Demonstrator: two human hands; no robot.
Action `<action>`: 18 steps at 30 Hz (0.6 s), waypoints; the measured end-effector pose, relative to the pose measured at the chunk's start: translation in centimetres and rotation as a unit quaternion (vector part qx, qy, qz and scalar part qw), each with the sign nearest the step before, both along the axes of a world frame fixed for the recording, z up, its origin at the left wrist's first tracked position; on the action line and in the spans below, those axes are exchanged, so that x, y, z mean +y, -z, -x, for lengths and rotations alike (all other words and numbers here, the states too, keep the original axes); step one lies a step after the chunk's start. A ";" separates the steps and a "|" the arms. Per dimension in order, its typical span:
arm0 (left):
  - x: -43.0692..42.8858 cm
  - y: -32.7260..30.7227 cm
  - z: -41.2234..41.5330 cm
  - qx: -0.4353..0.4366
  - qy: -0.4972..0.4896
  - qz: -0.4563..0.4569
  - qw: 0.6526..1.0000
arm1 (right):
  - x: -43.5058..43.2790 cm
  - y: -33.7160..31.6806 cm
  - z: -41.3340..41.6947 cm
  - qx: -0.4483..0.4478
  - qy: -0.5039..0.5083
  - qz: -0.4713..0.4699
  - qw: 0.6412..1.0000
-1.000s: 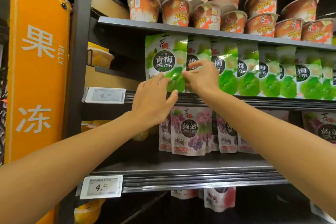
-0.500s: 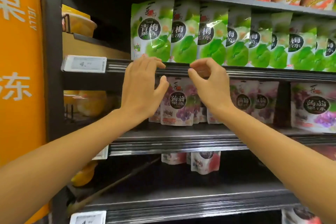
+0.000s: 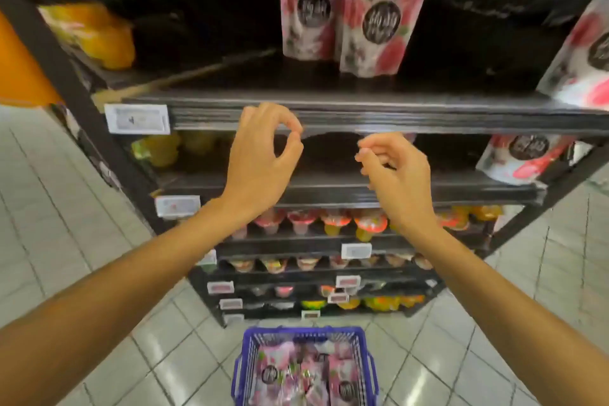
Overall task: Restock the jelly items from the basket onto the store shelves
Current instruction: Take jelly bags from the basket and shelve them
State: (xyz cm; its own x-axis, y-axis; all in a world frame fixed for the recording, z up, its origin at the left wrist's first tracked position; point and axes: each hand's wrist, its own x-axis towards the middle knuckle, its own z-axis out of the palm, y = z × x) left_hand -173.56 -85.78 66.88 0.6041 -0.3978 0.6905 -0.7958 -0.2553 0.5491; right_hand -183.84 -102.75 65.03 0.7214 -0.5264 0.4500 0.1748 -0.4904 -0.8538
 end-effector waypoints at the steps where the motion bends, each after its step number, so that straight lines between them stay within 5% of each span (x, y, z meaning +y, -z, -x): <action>1: 0.2 3.2 0.7 0.035 -0.001 -0.012 0.999 | 0.0 2.9 1.1 0.037 -0.001 -0.023 0.999; 7: 2.4 22.6 5.7 0.253 -0.022 -0.095 0.962 | 0.5 20.5 7.2 0.255 0.020 -0.124 0.959; 11: 4.1 34.5 8.5 0.394 -0.050 -0.134 0.908 | 1.1 31.6 9.9 0.360 0.063 -0.199 0.909; 18: 5.0 55.6 14.3 0.495 -0.098 -0.208 0.838 | -0.3 52.0 14.2 0.499 0.100 -0.226 0.831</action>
